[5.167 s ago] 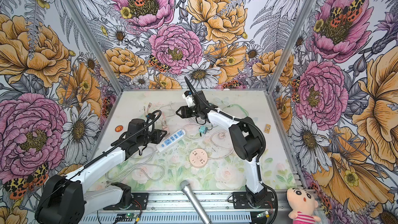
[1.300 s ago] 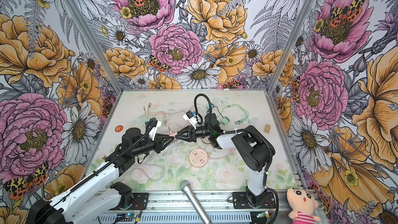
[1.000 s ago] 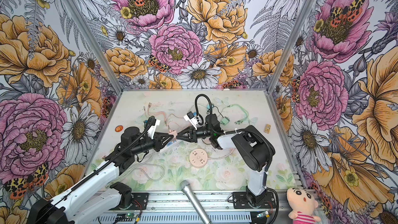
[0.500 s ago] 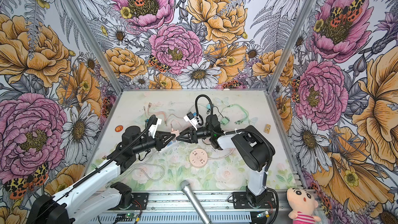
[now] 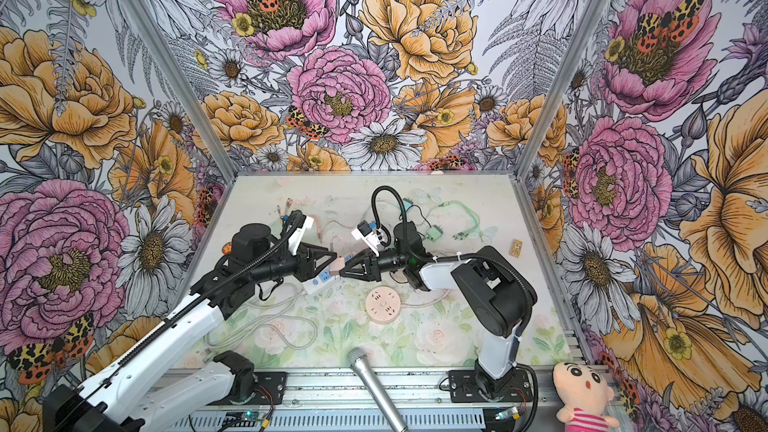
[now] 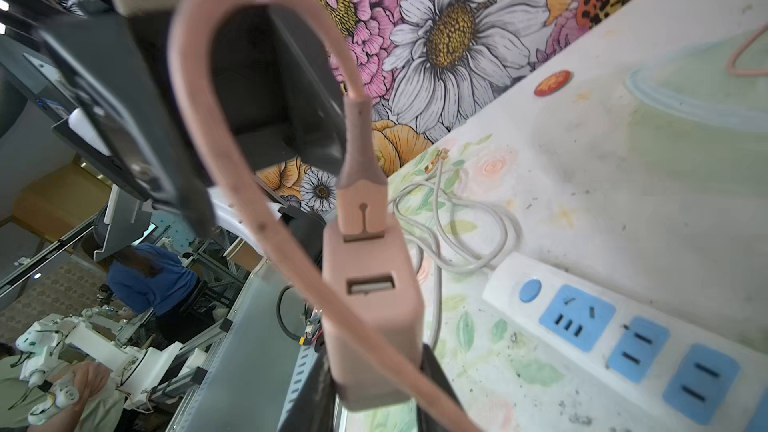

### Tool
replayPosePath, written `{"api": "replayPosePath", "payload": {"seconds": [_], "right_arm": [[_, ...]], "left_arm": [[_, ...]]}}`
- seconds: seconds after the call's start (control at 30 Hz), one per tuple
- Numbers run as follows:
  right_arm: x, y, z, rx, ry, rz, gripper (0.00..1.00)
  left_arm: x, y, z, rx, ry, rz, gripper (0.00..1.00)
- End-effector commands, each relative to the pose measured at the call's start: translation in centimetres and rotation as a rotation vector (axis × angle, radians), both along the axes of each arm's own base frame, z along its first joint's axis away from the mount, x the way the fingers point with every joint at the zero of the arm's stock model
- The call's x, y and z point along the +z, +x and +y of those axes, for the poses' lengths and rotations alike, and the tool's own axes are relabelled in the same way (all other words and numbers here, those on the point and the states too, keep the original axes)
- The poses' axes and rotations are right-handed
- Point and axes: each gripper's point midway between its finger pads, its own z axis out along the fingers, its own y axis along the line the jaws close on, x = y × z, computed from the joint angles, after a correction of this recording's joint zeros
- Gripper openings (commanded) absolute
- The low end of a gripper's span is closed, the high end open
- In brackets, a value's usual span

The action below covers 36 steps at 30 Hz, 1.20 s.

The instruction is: Insert the plug

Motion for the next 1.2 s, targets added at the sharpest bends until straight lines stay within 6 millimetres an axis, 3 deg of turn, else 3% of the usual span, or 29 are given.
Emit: {"api": "replayPosePath", "payload": {"seconds": [0.0,0.1,0.33,0.5,0.77,1.17], "right_arm": [[-1.5,-0.4,-0.4,-0.002,-0.168,-0.138,0.00],[-2.1,-0.2,-0.7,0.004,-0.250,-0.197,0.00],[-0.2,-0.9,-0.5,0.032,-0.197,-0.267,0.00],[1.4,-1.6,-0.6,0.062,-0.149,-0.294,0.00],[2.3,-1.9,-0.4,0.074,-0.131,-0.293,0.00],[4.1,-3.6,0.7,0.138,-0.082,-0.289,0.00]], "left_arm": [[-1.4,-2.2,1.9,-0.018,0.171,0.123,0.48],[-1.1,-3.3,1.6,-0.086,0.216,0.169,0.49],[-2.3,-5.1,1.5,-0.254,0.451,0.273,0.49],[-2.0,-4.6,1.8,-0.323,0.527,0.238,0.49],[-1.8,-4.0,2.8,-0.359,0.487,0.223,0.50],[-3.3,-2.6,-0.4,-0.506,0.482,0.255,0.51]]}}
